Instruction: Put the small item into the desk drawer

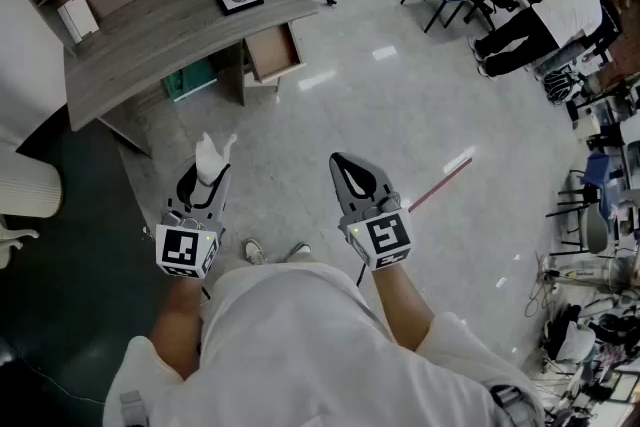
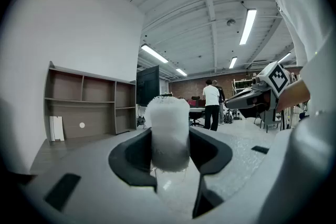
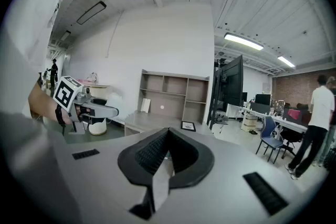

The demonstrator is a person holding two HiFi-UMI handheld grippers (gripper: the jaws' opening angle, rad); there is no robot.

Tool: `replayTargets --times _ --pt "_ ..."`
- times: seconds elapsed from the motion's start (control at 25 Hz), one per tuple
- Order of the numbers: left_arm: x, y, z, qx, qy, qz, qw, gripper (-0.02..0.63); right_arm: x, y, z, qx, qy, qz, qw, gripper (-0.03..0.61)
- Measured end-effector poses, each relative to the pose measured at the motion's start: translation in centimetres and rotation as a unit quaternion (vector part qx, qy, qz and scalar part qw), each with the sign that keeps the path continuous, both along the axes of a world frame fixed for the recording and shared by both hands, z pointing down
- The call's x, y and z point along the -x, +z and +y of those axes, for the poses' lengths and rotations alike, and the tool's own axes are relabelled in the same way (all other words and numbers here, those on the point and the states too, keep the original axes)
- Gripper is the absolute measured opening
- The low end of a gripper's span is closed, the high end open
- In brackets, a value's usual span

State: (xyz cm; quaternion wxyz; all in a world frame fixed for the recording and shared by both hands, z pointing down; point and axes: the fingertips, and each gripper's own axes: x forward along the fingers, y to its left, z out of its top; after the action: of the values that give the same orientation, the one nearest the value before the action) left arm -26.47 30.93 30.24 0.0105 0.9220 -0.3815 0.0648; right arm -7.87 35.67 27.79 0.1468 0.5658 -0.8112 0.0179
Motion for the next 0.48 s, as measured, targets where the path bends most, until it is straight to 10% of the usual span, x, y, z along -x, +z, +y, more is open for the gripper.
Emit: replayTargets --times 0.48 --pt "-1.0 0.0 -0.6 0.007 0.0 0.008 0.9999 0.187 0.3 1.0 -1.1 0.025 -0.024 -0.017 0.999 -0.003"
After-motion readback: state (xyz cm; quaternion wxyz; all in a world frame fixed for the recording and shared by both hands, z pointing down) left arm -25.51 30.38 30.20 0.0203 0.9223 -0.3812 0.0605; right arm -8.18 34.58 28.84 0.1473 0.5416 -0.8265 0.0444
